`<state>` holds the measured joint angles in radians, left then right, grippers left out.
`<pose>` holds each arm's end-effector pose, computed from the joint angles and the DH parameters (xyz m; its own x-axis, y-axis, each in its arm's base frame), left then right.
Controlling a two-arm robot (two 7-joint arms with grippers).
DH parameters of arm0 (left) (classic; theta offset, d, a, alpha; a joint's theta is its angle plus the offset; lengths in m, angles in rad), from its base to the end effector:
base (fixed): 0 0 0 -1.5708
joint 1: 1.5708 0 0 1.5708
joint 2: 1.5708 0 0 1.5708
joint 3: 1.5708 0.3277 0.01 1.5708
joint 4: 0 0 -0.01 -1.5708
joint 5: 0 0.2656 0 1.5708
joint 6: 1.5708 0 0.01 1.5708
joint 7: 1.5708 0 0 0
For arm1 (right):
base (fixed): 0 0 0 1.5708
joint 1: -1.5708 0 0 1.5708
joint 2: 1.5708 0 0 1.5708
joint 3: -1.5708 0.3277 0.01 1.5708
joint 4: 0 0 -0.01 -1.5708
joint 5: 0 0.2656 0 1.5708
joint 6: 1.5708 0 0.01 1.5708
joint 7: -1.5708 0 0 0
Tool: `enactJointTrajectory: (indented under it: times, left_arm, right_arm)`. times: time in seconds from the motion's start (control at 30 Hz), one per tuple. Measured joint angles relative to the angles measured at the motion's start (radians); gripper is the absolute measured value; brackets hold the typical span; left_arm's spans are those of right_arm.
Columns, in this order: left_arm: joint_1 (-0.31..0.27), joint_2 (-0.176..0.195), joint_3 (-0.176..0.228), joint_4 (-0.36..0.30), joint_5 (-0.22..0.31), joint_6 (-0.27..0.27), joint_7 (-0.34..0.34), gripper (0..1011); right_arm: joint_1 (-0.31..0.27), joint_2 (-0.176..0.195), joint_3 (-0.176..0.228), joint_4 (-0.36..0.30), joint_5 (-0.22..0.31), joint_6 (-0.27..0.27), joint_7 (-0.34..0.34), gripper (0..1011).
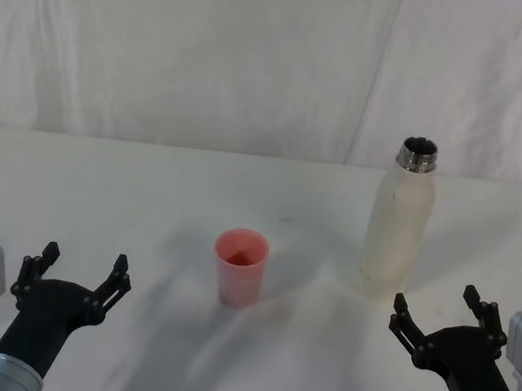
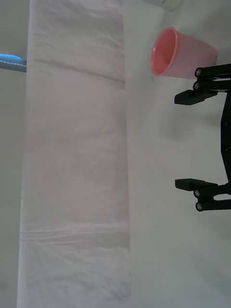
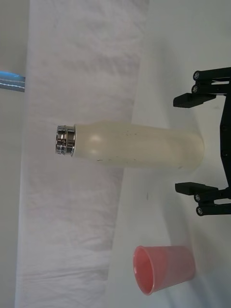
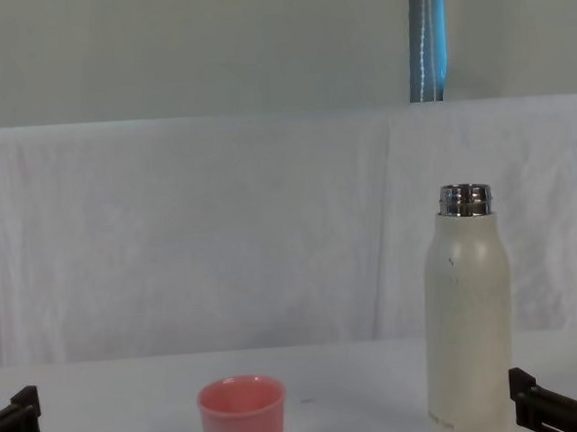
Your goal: Grasp the thermos with one hand and pour water into the cup lid.
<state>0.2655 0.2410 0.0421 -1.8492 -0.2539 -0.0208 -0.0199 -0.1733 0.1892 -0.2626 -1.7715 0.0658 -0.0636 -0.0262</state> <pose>0.2004 0.0511 -0.3204 0.1245 0.9917 -0.0327 -0.9921 0.1240 -0.0176 0.2181 0.0188 -0.3333 0.2627 -0.9625 0.0675 0.9628 0.2661 0.0478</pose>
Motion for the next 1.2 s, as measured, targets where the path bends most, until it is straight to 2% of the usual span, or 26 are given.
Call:
enactJointTrajectory:
  times: [0.17,0.4,0.63,0.7,0.77,0.83,1.2]
  left_arm:
    - [0.0,0.0,0.0,0.0,0.0,0.0,0.0,1001]
    - [0.0,0.0,0.0,0.0,0.0,0.0,0.0,1001]
    - [0.0,0.0,0.0,0.0,0.0,0.0,0.0,1001]
    - [0.0,0.0,0.0,0.0,0.0,0.0,0.0,1001]
    - [0.0,0.0,0.0,0.0,0.0,0.0,0.0,1001]
    - [0.0,0.0,0.0,0.0,0.0,0.0,0.0,1001]
    - [0.0,0.0,0.0,0.0,0.0,0.0,0.0,1001]
  right_arm:
    - [0.0,-0.008,0.008,0.0,0.0,-0.001,0.013,1001]
    - [0.016,-0.022,0.032,0.004,0.021,0.006,0.069,1001]
    - [0.058,-0.025,0.054,0.028,0.035,0.018,0.132,1001]
    - [0.058,-0.025,0.054,0.028,0.035,0.018,0.132,1001]
    - [0.092,-0.024,0.061,0.045,0.032,0.021,0.16,1001]
    - [0.103,-0.023,0.062,0.05,0.031,0.024,0.169,1001]
    - [0.183,-0.021,0.074,0.07,0.052,0.109,0.206,1001]
